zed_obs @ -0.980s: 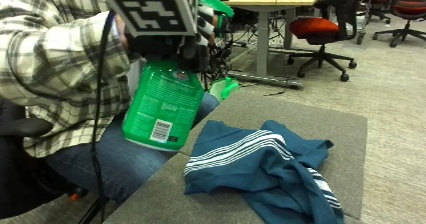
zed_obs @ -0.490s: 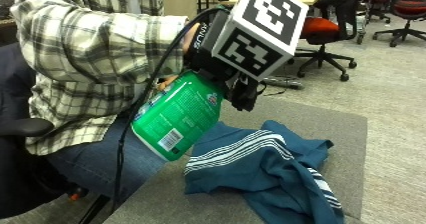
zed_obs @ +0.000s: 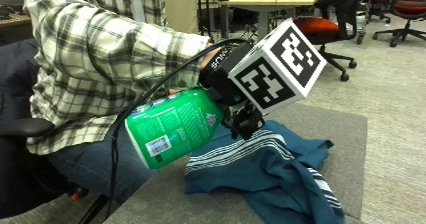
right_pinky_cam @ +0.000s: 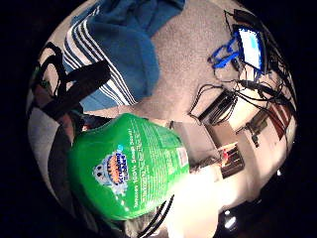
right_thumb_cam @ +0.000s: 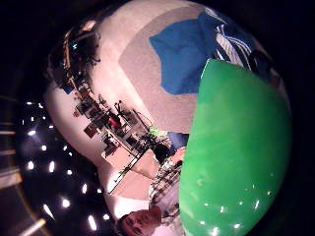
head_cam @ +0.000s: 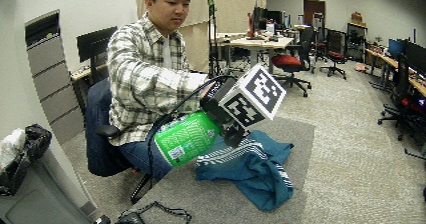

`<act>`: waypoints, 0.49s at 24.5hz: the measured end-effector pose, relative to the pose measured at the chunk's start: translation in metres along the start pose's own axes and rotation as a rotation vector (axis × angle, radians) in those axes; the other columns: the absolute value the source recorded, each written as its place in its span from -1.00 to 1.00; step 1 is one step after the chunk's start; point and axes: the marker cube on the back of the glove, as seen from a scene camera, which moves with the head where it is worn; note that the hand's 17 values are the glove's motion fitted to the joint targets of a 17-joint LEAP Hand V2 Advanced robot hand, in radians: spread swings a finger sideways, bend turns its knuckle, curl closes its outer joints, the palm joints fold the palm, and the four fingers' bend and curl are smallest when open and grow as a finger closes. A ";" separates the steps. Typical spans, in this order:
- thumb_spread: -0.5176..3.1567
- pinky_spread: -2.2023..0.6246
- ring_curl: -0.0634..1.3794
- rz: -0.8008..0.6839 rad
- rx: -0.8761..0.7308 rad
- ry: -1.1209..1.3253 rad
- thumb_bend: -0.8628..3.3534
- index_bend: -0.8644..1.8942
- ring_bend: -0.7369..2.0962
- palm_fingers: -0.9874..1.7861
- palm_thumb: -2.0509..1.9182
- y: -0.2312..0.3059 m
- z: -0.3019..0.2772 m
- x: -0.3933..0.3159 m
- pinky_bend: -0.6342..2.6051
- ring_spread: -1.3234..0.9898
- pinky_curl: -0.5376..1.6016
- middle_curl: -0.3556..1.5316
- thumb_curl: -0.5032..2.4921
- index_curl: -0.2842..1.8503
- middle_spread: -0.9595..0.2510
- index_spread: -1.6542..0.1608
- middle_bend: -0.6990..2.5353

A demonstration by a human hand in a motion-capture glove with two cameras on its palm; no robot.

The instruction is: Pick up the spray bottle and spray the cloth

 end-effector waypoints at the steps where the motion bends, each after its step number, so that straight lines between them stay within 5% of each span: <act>1: -0.51 0.49 -0.28 0.010 -0.015 0.007 -0.60 -0.18 -0.11 0.61 0.55 -0.001 0.002 0.001 -0.35 0.00 -0.16 -0.08 -0.17 -0.23 0.39 0.58 -0.28; 12: -0.50 0.49 -0.27 -0.056 -0.001 0.004 -0.60 -0.20 -0.11 0.61 0.55 0.009 0.005 -0.007 -0.35 0.00 -0.16 -0.07 -0.16 -0.21 0.39 0.58 -0.28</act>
